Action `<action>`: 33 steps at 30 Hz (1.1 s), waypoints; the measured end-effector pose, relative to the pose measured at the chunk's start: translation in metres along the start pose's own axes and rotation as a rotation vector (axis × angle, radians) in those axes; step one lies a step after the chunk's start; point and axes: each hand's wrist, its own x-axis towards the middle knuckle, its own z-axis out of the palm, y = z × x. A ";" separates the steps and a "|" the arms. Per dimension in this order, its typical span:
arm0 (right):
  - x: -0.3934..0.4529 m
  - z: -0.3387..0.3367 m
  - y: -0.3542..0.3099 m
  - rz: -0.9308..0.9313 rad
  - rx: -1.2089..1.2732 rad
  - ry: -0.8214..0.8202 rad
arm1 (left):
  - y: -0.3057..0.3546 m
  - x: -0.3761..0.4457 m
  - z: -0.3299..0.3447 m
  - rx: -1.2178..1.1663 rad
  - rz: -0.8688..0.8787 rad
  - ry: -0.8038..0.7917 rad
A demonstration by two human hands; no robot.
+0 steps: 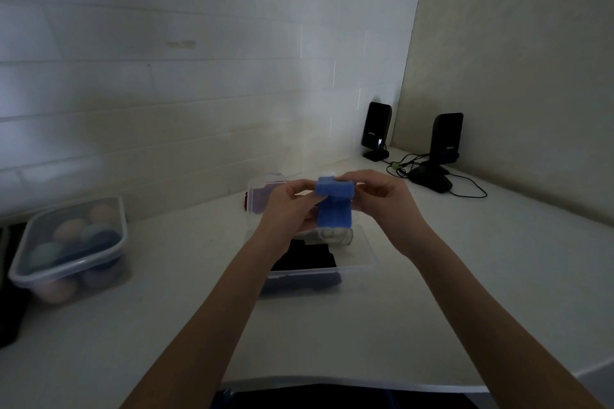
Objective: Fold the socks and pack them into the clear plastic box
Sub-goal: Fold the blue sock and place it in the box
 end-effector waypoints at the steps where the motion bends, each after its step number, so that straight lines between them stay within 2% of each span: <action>1: 0.000 -0.001 0.000 -0.003 0.007 -0.005 | 0.000 0.000 -0.001 0.016 -0.003 -0.001; 9: 0.000 -0.003 0.010 -0.054 -0.268 -0.006 | -0.003 -0.002 -0.006 0.038 -0.050 -0.073; 14: 0.001 0.002 0.014 -0.050 -0.269 0.075 | -0.001 -0.004 -0.009 -0.076 -0.098 -0.094; 18: 0.002 0.004 0.014 -0.057 -0.286 0.073 | 0.000 -0.003 -0.011 0.268 0.041 -0.166; 20: 0.000 0.007 0.011 -0.038 -0.246 0.081 | 0.000 -0.005 -0.011 0.305 0.097 -0.122; 22: -0.002 0.008 0.005 0.029 -0.172 0.150 | 0.000 -0.006 -0.014 0.299 0.154 -0.069; 24: -0.003 0.007 -0.004 0.206 -0.143 0.218 | -0.003 -0.006 -0.017 0.331 0.204 -0.025; 26: -0.003 0.006 -0.013 0.470 -0.104 0.148 | -0.004 -0.008 -0.017 0.386 0.287 0.008; 28: -0.006 0.008 -0.019 0.647 -0.110 -0.009 | -0.004 -0.011 -0.013 0.400 0.372 0.023; 30: -0.008 0.011 -0.019 0.692 -0.053 -0.090 | -0.003 -0.012 -0.009 0.426 0.442 0.013; 33: -0.007 0.012 -0.017 0.689 0.139 -0.087 | -0.005 -0.012 -0.008 0.525 0.559 0.013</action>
